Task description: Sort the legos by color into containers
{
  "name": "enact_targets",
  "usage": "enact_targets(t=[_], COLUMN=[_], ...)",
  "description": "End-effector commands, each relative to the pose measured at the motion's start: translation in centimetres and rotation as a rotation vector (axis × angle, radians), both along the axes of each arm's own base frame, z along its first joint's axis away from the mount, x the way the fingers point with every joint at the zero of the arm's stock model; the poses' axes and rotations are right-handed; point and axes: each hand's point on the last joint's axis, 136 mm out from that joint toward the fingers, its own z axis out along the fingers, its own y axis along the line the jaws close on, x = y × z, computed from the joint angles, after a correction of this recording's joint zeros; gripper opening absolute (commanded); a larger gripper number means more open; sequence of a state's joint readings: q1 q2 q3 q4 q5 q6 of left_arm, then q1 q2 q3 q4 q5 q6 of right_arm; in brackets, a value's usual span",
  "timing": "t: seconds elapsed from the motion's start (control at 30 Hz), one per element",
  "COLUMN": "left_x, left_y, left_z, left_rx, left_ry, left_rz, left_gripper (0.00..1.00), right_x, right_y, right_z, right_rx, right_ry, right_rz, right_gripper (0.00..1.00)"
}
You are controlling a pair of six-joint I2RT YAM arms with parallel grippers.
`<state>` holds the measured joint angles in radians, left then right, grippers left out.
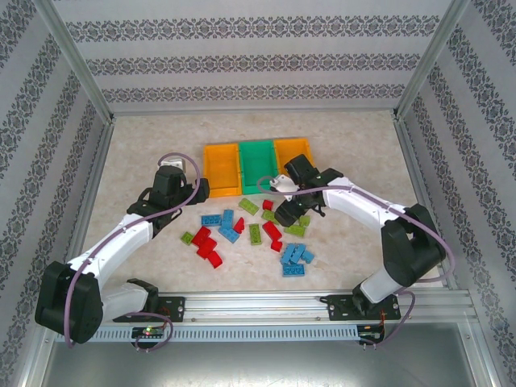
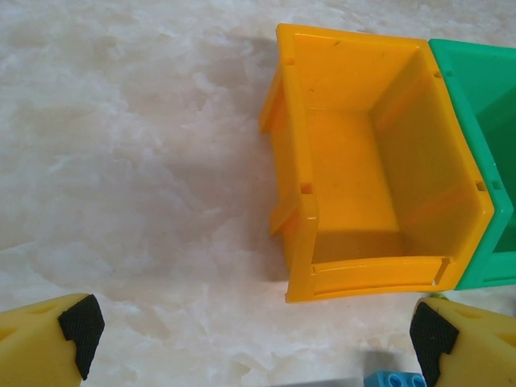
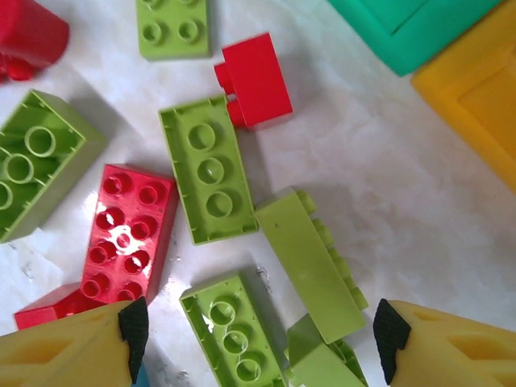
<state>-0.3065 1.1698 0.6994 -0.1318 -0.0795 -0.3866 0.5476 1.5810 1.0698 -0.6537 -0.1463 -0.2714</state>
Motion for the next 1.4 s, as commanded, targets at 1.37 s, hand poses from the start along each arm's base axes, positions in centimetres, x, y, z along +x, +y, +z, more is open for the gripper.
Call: enact_targets(t=[1.37], left_x=[-1.0], left_y=[-0.2], left_z=[-0.5], left_rx=[-0.037], left_ry=[-0.005], left_rz=[0.005], left_gripper=[0.99], right_x=[2.9], right_y=[-2.0], right_z=[-5.9], right_rx=[-0.131], right_ry=[0.080], right_rz=[0.015], right_gripper=[0.63])
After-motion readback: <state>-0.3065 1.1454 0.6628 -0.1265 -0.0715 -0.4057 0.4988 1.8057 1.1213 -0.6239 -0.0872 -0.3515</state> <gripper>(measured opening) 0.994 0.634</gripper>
